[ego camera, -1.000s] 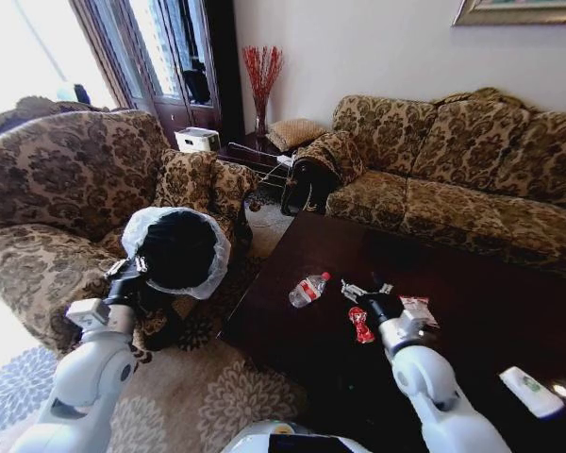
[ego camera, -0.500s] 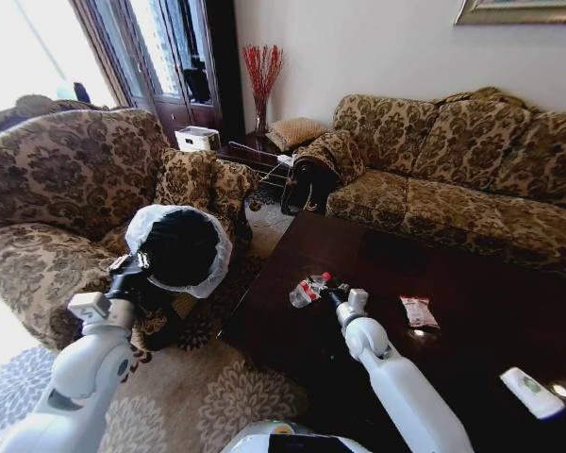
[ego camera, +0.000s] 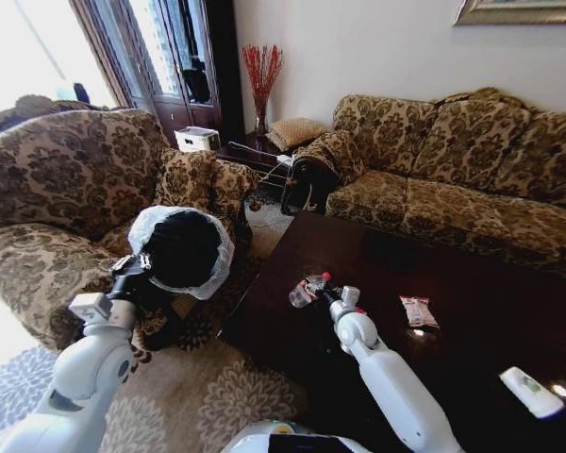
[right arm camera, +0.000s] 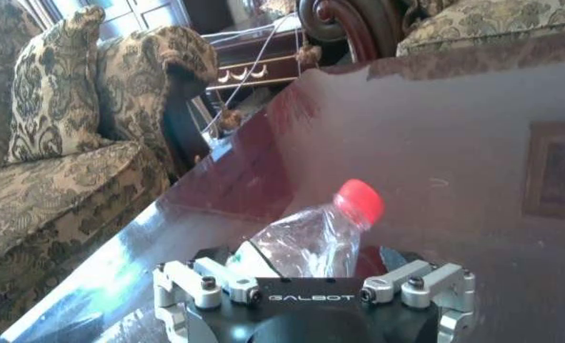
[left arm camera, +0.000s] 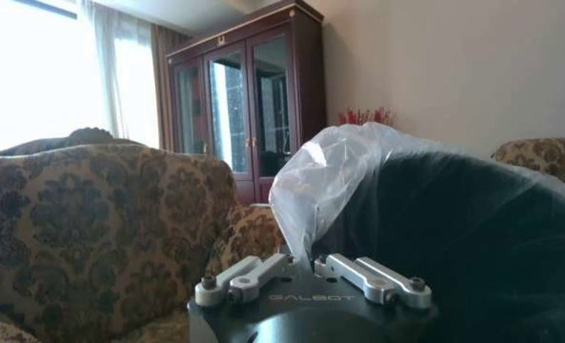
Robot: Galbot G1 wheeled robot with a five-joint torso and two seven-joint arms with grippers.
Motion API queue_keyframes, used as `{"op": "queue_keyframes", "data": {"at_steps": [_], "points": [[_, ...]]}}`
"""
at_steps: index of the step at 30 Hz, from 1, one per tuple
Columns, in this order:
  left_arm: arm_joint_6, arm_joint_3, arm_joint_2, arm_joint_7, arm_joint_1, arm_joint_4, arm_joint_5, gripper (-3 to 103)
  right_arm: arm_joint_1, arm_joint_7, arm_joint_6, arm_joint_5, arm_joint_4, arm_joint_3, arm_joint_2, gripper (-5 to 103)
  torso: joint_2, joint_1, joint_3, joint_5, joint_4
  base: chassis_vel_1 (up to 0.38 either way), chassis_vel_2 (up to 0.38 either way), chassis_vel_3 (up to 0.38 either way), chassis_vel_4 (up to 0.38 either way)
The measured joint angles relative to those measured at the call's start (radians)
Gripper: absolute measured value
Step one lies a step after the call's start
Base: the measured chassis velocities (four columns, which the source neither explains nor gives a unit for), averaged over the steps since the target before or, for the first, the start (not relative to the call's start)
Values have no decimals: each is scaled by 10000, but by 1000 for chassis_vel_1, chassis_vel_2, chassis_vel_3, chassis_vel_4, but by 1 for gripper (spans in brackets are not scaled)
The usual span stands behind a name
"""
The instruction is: Move to the front of the table and place the trash on the table into the trash bin.
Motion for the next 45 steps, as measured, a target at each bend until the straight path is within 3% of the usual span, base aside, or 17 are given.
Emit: {"op": "queue_keyframes", "data": {"at_steps": [7,10,16,20,22,23,25,27,29,30,34,39,43,45], "points": [[13,7,-43,20,-5,-7,0,3,132,-365,79,-24,-279,-12,65,103,0,0,0,-1,1,0,0,0,0],[21,7,-76,28,14,-57,8,3,133,-598,156,-24,-314,-72,60,89,0,-1,-1,-1,0,0,0,0,0],[64,-10,-71,35,0,-137,-12,3,149,-827,308,-45,-414,-180,122,73,0,-1,-1,0,0,0,0,0,0],[87,-35,-104,57,20,-219,-23,3,106,-889,323,-55,-392,-211,161,51,0,-1,-1,3,3,0,0,0,0],[88,-36,-116,73,25,-225,-23,3,99,-912,326,-66,-398,-209,161,51,0,-1,-1,2,3,0,0,0,0],[89,-37,-134,118,30,-227,-23,3,83,-960,335,-104,-429,-188,160,40,0,-1,-1,0,2,0,0,0,0],[89,-37,-138,140,30,-227,-22,3,80,-978,345,-118,-441,-178,160,40,0,-1,-1,0,0,0,0,0,0],[89,-37,-140,170,20,-228,-17,3,67,-1002,392,-147,-453,-149,161,30,0,-1,-1,1,0,0,0,0,0],[89,-37,-138,173,14,-246,-14,3,53,-1001,401,-150,-416,-123,157,30,0,-1,-1,0,0,0,0,0,0],[89,-38,-134,174,14,-260,-14,3,44,-997,401,-150,-386,-111,146,19,0,-1,-1,0,0,0,0,0,0],[101,-11,-125,177,12,-300,-41,3,-137,-883,436,-151,216,114,-34,8,0,-1,0,2,1,0,0,0,0],[122,140,28,192,-42,-145,-235,3,-323,-978,666,-212,911,535,-292,2,0,-1,0,1,2,0,0,0,0],[236,387,697,261,-493,532,-1084,3,-443,-1597,1107,-82,2248,1149,-803,0,0,-1,0,-2,1,0,0,0,0],[447,658,1304,217,-1060,1094,-1728,3,-113,-1845,1216,546,3184,1325,-1307,0,0,0,0,-2,-4,0,0,0,0]]}}
